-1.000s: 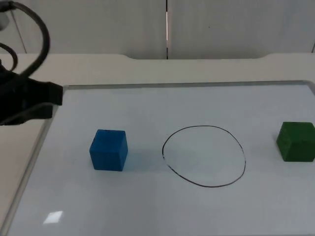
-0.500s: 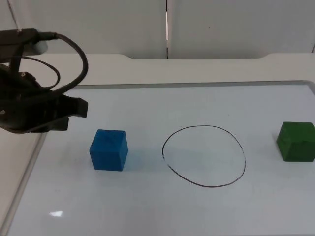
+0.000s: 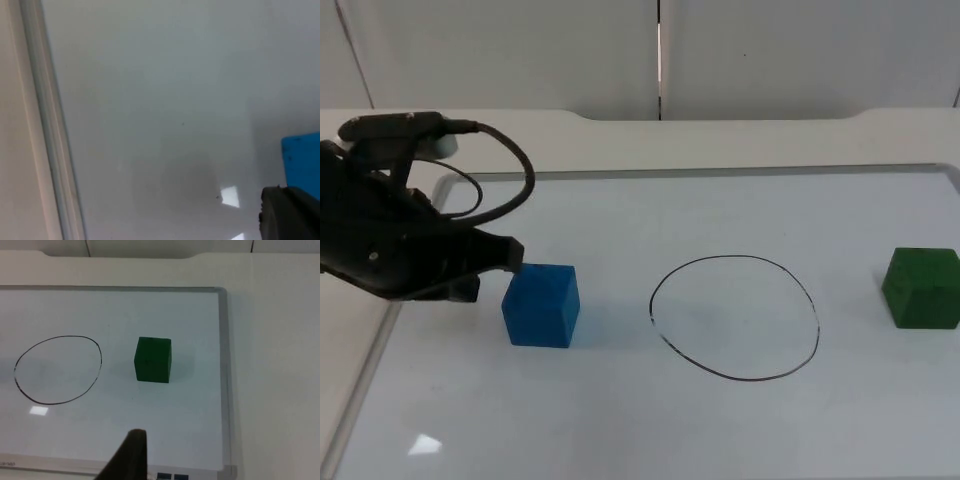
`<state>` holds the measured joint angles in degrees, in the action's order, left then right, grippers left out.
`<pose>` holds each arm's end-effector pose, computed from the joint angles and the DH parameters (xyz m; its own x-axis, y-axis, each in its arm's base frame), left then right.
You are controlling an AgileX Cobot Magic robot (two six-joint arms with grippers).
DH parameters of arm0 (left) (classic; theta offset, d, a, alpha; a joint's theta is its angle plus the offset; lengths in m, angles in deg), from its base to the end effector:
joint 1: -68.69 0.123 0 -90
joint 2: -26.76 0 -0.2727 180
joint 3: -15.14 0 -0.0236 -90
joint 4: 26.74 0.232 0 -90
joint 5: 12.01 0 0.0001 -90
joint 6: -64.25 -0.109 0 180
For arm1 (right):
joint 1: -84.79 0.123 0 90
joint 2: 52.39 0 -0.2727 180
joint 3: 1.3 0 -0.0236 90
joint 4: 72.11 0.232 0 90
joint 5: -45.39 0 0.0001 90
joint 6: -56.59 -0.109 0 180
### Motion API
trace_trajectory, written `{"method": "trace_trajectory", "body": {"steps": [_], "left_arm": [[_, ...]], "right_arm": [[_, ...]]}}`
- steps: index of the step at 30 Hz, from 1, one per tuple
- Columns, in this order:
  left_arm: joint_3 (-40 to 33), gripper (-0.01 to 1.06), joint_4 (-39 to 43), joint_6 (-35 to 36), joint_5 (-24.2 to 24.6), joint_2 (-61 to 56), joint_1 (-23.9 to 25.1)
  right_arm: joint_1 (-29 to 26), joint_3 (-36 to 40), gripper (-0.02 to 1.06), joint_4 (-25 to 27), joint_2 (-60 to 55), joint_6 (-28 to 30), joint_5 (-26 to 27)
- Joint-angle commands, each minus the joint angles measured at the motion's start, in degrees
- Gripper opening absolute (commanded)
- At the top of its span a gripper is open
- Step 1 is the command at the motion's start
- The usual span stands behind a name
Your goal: Push the two cubes into the marked area.
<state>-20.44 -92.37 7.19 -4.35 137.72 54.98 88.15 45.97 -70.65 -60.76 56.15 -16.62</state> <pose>0.2880 -0.0840 0.1037 -0.8729 0.0641 -0.4836 0.1694 0.9695 -0.1772 0.0047 0.0027 0.2625 -0.4646 -0.0076 -0.8855 -0.0694 0.9972 0.0278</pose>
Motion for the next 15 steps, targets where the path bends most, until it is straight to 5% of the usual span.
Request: {"method": "trace_trajectory", "body": {"steps": [1, 15], "left_arm": [[0.29, 0.00, 0.72, -0.05, -0.64, 0.97, -0.37], [0.76, 0.00, 0.72, -0.05, -0.62, 2.28, -0.37]], "right_arm": [[-0.21, 0.14, 1.05, 0.14, 0.24, -0.12, 0.31], [-0.21, 0.14, 1.05, -1.09, 0.24, -0.12, 0.31]]}}
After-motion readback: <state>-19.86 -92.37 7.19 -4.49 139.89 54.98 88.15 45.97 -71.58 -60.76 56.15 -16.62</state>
